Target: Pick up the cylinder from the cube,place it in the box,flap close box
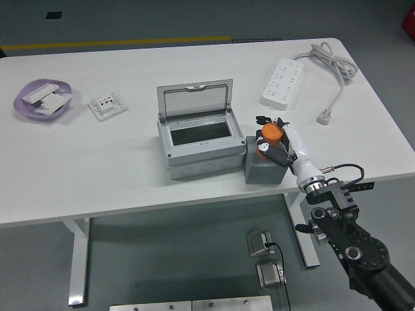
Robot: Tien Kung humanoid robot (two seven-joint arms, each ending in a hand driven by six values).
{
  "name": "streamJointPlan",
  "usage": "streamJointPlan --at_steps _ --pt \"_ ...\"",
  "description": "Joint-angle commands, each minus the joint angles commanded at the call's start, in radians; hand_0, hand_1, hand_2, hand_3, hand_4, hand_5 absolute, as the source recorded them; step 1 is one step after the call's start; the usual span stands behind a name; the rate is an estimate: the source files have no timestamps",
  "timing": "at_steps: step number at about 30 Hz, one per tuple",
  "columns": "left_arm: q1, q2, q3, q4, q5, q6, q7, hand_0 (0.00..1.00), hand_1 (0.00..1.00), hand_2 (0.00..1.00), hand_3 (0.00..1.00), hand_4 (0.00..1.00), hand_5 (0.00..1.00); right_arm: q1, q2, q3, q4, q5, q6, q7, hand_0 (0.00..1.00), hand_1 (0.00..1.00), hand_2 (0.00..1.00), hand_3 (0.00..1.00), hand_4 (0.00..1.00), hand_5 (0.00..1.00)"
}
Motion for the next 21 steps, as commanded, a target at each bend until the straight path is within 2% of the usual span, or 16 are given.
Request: streamJointPlan --at_steps 6,7,11,16,21 --pt "-0.001 0.0 -0.004 0.0 0.004 0.0 0.0 0.557 0.533 0.479 0.612 0.002 0.002 0.032 -0.018 -0.003 -0.012 -0.01 -0.001 -0.003 0.78 0.643 0.642 0.609 0.002 0.002" --pt "-0.001 0.001 -0.006 0.0 0.006 0.001 0.001 0.558 0.533 0.48 0.61 0.002 0.002 0.041 -0.025 -0.006 -0.014 -0.013 -0.001 -0.004 0.716 0.623 0.639 0.606 0.002 0.002" --pt "-0.003 0.003 -0.012 0.0 0.012 0.001 0.001 0.558 0.533 0.48 0.61 0.002 0.002 0.082 -0.048 -0.023 -0.022 -0.024 -0.003 -0.009 0.716 0.623 0.639 0.606 0.002 0.002" --pt "-0.006 0.004 -0.019 0.0 0.019 0.002 0.002 0.562 0.535 0.482 0.61 0.002 0.002 0.151 -0.067 -0.066 -0.026 -0.053 -0.018 -0.027 0.687 0.62 0.642 0.605 0.002 0.002" --pt "-0.008 0.007 -0.024 0.0 0.025 0.003 0.003 0.562 0.536 0.482 0.611 0.002 0.002 0.224 -0.061 -0.145 -0.034 -0.102 -0.025 -0.059 0.687 0.611 0.645 0.604 0.002 0.002"
